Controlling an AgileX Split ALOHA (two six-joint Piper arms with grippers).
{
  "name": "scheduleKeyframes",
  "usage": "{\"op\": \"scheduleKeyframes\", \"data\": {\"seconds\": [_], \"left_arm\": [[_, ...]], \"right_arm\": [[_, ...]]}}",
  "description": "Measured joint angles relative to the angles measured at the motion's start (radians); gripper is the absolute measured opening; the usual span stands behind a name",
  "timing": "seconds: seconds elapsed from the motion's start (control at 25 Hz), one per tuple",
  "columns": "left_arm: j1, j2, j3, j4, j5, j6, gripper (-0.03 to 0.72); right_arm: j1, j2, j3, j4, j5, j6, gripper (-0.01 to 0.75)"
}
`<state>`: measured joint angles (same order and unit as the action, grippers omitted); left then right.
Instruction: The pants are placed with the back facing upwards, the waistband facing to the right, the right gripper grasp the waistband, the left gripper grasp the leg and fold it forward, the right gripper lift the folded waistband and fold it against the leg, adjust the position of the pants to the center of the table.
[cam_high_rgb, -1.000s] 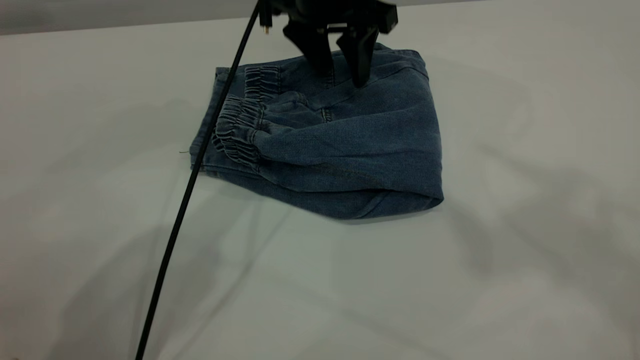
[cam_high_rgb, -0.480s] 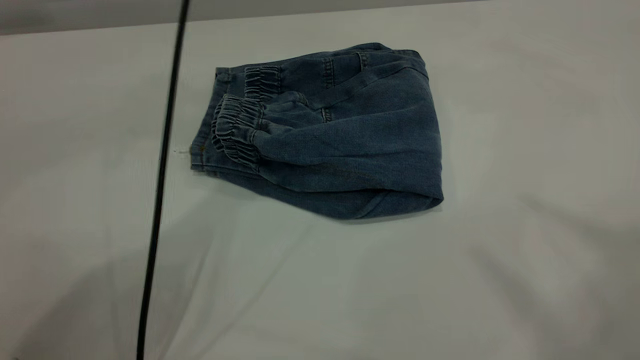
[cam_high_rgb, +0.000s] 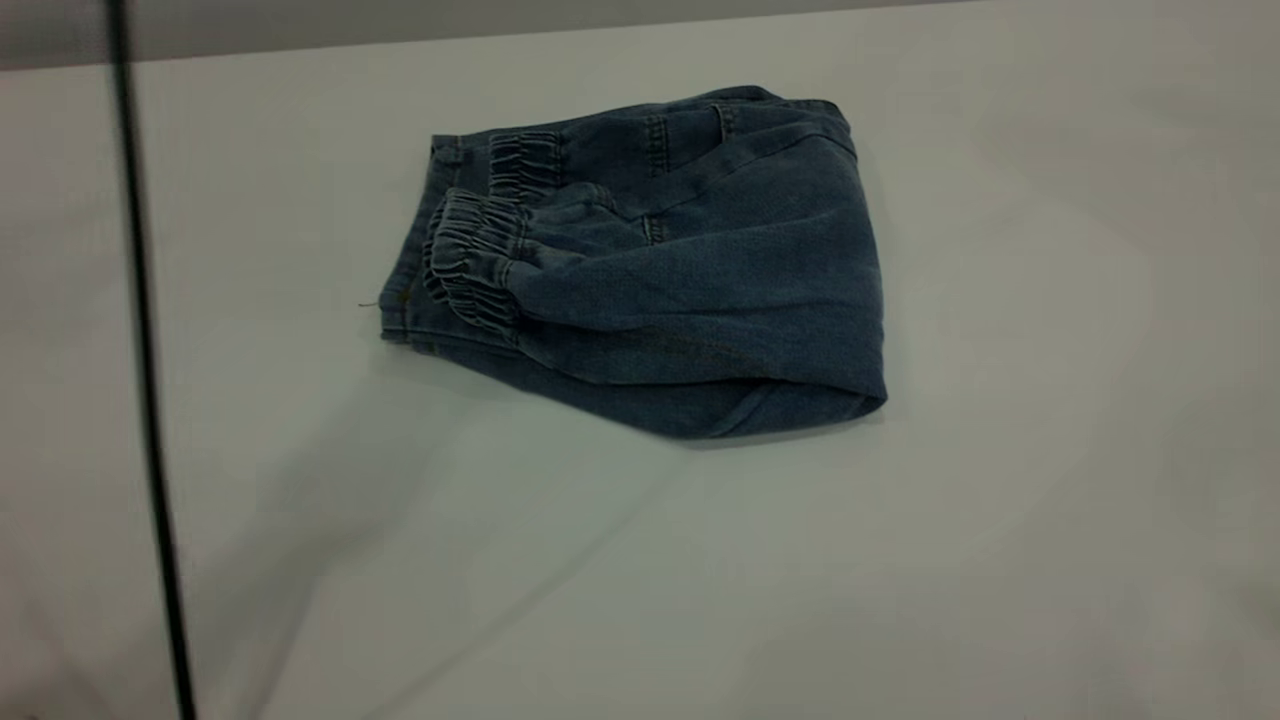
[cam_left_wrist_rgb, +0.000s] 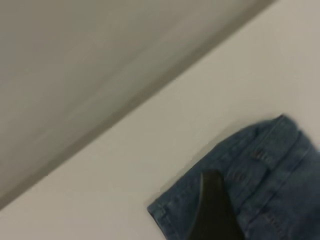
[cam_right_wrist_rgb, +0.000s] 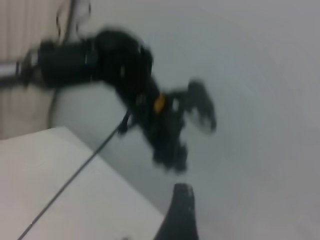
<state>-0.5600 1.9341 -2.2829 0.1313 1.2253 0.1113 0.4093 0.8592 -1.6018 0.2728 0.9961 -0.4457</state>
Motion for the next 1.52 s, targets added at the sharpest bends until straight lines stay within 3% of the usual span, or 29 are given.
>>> {"op": "scheduleKeyframes", "data": {"seconds": [0.24, 0.36, 0.6, 0.88, 1.2, 1.52], "left_arm": [[0.0, -0.225, 0.174, -0.008, -0.002, -0.023, 0.462], [0.0, -0.355, 0.304, -0.01, -0.003, -0.048, 0.462], [0.0, -0.622, 0.594, -0.075, -0.004, -0.05, 0.462], [0.0, -0.94, 0.901, -0.202, -0.002, -0.029, 0.462], [0.0, -1.253, 1.176, -0.203, -0.003, 0.009, 0.462], [0.0, -1.431, 1.356, -0.184, -0.005, -0.019, 0.462]], "right_arm": [[0.0, -0.159, 0.0, 0.017, 0.206, 0.084, 0.58], [0.0, -0.237, 0.026, 0.042, 0.226, 0.115, 0.58], [0.0, -0.409, 0.197, 0.04, 0.226, 0.131, 0.58], [0.0, -0.657, 0.527, 0.057, 0.223, 0.125, 0.58], [0.0, -0.86, 0.897, 0.052, 0.098, 0.074, 0.58], [0.0, -0.859, 1.037, 0.015, 0.103, 0.062, 0.58]]}}
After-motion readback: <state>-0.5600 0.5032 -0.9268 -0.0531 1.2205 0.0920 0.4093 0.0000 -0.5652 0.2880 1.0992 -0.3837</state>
